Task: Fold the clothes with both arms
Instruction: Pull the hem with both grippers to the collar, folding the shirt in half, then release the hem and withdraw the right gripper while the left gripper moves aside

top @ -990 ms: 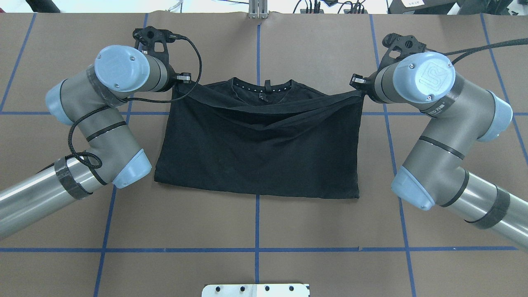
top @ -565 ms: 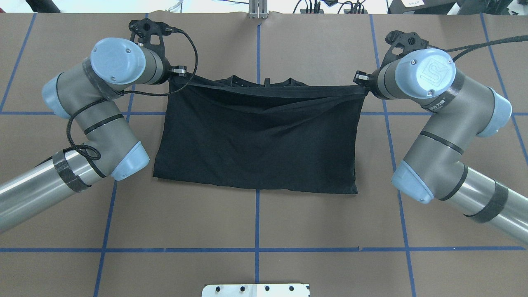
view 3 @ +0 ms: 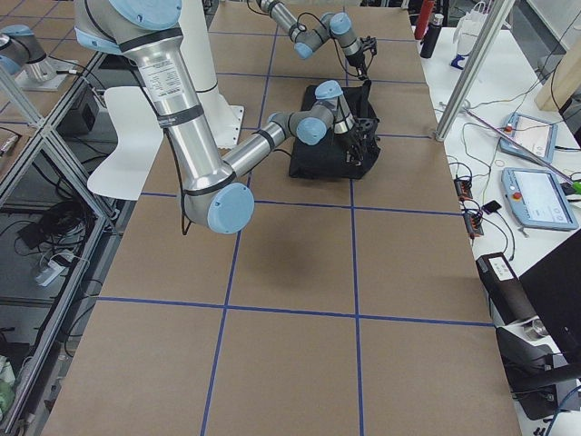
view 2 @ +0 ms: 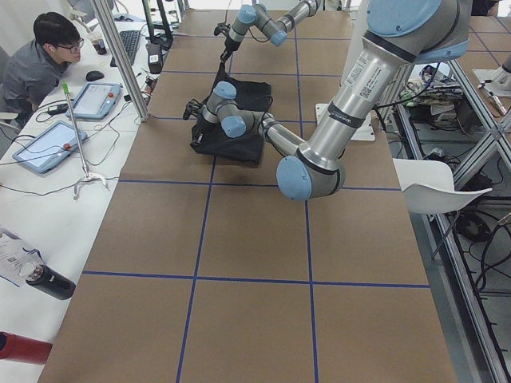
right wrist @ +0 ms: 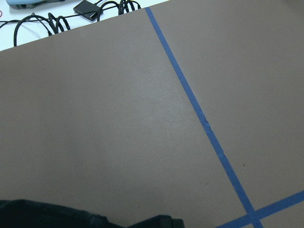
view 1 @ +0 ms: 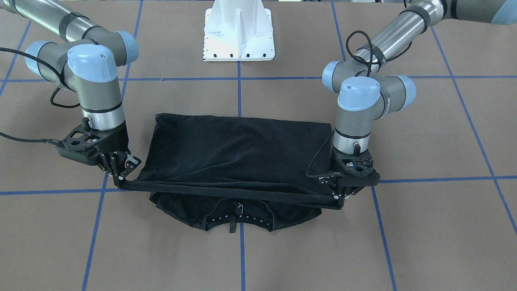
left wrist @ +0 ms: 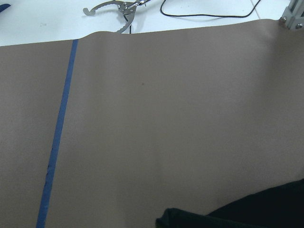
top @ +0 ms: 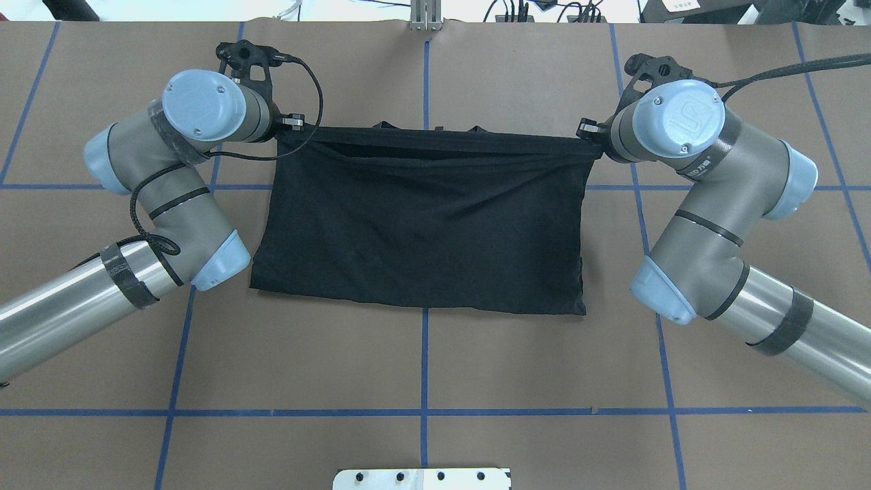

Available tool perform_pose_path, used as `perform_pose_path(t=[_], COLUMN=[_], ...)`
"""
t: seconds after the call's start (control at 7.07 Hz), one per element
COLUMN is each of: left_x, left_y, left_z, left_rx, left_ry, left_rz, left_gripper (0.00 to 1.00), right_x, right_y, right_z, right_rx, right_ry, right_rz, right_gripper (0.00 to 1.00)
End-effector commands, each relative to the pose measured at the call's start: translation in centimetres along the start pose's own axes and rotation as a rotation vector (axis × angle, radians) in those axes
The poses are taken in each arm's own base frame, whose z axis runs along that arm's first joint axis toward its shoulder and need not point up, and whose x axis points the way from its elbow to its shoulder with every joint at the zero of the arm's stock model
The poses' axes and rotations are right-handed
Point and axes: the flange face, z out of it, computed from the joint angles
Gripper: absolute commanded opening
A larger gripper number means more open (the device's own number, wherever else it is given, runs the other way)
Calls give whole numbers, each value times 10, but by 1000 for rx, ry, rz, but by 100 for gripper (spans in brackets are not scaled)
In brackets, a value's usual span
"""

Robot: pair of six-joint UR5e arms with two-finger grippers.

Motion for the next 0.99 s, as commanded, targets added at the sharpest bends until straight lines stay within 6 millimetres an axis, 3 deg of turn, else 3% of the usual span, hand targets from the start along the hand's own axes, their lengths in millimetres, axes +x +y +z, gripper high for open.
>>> perform_pose_path(t=[0.0, 0.14, 0.28, 0.42, 0.57, 0.71, 0.85], left_x=[0, 1, -5, -7, -6, -26, -44], left_y=[4, 2, 3, 2, 5, 21, 33], left_z=[7, 4, 0, -7, -14, -37, -74], left_rx=[0, 18, 57, 74, 46, 34, 64], left_ry=[6, 37, 90, 111, 142, 185, 227], left_rz=[19, 18, 81, 129, 140, 162, 241], left_gripper=[0, 25, 99, 100, 100, 100, 100], right_x=[-6, -10, -15, -18, -21, -16, -5], right_y=[2, 1, 0, -2, -12, -25, -41], right_z=[8, 10, 7, 3, -10, -17, -32], right_rx=[-4, -4, -3, -6, -14, -72, -100], right_ry=[6, 7, 0, -10, -36, -57, -86], right_rz=[-3, -4, -6, -15, -57, -81, -125], right_gripper=[0, 0, 90, 100, 100, 100, 100])
